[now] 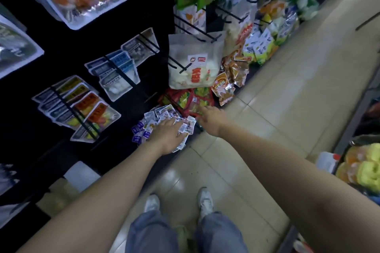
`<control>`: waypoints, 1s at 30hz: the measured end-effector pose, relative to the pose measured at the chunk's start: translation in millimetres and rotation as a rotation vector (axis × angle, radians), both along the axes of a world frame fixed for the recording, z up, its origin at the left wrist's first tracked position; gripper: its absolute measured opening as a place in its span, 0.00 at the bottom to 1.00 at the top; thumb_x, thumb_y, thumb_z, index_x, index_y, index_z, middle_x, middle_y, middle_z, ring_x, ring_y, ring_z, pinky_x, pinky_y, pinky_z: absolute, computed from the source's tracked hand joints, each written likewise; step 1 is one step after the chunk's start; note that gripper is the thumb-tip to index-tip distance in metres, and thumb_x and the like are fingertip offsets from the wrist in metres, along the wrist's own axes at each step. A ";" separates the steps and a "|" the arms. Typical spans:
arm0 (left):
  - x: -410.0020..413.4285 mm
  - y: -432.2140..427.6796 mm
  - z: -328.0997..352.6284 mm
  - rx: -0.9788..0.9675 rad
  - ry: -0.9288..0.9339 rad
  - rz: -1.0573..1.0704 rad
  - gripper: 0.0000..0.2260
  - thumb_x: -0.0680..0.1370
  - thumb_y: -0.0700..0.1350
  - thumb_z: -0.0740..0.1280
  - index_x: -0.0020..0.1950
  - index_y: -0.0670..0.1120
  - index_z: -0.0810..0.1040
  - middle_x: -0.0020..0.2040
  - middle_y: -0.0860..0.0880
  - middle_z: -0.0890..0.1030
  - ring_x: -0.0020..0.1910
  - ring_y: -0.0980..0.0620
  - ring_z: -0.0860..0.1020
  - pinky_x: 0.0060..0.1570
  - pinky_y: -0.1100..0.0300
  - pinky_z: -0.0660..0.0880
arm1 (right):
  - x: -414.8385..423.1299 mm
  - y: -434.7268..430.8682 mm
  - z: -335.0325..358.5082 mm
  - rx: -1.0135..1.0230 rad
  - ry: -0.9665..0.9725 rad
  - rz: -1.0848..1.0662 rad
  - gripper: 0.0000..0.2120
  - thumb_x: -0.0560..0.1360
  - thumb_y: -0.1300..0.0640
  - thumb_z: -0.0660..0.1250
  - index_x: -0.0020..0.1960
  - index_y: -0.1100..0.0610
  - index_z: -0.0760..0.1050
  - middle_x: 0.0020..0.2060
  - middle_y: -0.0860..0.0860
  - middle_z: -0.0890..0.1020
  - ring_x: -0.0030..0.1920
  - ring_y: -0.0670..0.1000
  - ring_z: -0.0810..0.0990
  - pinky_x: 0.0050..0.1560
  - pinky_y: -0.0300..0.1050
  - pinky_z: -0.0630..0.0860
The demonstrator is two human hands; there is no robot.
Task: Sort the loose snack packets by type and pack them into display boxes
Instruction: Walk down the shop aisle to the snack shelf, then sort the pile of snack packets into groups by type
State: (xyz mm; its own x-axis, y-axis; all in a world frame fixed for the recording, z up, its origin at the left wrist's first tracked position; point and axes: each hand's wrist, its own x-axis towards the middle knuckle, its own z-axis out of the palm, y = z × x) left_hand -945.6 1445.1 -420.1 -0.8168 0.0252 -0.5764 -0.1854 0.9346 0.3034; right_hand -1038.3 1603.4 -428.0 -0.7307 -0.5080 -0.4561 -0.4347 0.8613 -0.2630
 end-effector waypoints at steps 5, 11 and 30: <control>2.4 -15.3 -71.5 -0.037 -0.064 0.018 0.25 0.83 0.54 0.53 0.79 0.52 0.50 0.80 0.47 0.48 0.78 0.46 0.47 0.74 0.53 0.49 | 1.8 -18.2 -71.6 -0.042 -0.019 0.035 0.23 0.82 0.48 0.53 0.75 0.55 0.61 0.70 0.56 0.70 0.68 0.58 0.68 0.66 0.52 0.63; 2.2 -40.2 -191.1 -0.051 -0.069 0.016 0.25 0.83 0.54 0.53 0.79 0.51 0.53 0.79 0.45 0.50 0.78 0.46 0.49 0.75 0.51 0.52 | 5.3 -37.2 -195.4 -0.064 -0.042 0.019 0.23 0.82 0.49 0.54 0.75 0.55 0.61 0.71 0.57 0.69 0.69 0.58 0.68 0.65 0.52 0.64; -1.6 -117.6 -493.5 -0.116 -0.030 0.078 0.27 0.82 0.54 0.55 0.79 0.51 0.51 0.80 0.49 0.48 0.78 0.47 0.48 0.75 0.49 0.52 | -3.4 -101.8 -502.8 -0.089 -0.059 -0.023 0.24 0.83 0.48 0.54 0.76 0.55 0.60 0.72 0.57 0.67 0.67 0.61 0.70 0.65 0.55 0.67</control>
State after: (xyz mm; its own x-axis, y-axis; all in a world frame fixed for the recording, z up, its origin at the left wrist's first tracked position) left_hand -947.2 1327.5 -913.6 -0.7962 -0.1064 -0.5956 -0.2664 0.9455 0.1873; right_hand -1041.7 1501.5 -930.8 -0.7162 -0.5317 -0.4521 -0.3963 0.8430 -0.3637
